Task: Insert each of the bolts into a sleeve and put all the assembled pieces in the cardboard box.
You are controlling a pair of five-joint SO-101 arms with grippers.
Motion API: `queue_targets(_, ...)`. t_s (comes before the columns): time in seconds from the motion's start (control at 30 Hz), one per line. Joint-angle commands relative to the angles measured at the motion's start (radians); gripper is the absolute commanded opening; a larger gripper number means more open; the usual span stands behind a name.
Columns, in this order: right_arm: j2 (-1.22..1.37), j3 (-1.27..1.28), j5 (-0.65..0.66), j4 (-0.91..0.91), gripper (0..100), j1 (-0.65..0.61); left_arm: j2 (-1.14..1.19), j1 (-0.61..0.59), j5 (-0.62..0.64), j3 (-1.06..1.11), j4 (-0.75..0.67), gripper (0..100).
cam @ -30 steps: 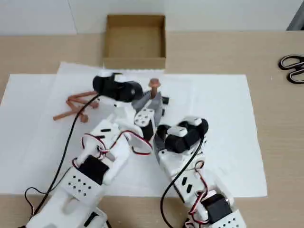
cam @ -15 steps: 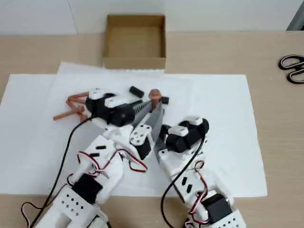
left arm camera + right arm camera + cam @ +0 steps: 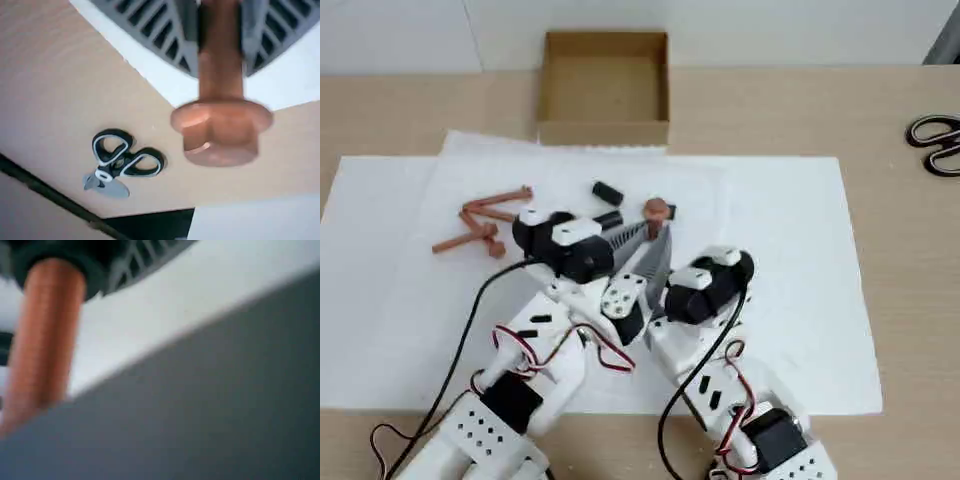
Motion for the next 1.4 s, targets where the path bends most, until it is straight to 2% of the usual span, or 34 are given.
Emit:
queue_targets(0.0,-0.005,-0.034,-0.011,-0.027,0.4,-0.004,-0.026,0.003,-0.011,0.001,-0.028,1)
queue_targets(0.33,-0.005,-0.034,-0.009,-0.027,0.4,-0.004,-0.026,-0.003,-0.018,0.002,-0.031,1)
queue_targets(0.47,-0.005,-0.034,-0.008,-0.027,0.4,-0.004,-0.025,-0.003,-0.078,0.002,-0.032,1)
queue_targets(0.83,-0.005,-0.034,-0.008,-0.027,0.4,-0.004,-0.025,-0.003,-0.078,0.053,-0.034,1)
queue_targets(1.0,-0.005,-0.034,-0.008,-0.027,0.4,-0.004,-0.026,-0.003,-0.083,0.091,-0.118,1)
queue_targets(1.2,-0.005,-0.034,-0.005,-0.027,0.4,-0.004,-0.031,-0.003,-0.081,0.131,-0.115,1)
queue_targets(1.37,-0.005,-0.034,-0.003,-0.027,0.4,-0.004,-0.029,0.003,-0.08,0.104,0.035,1)
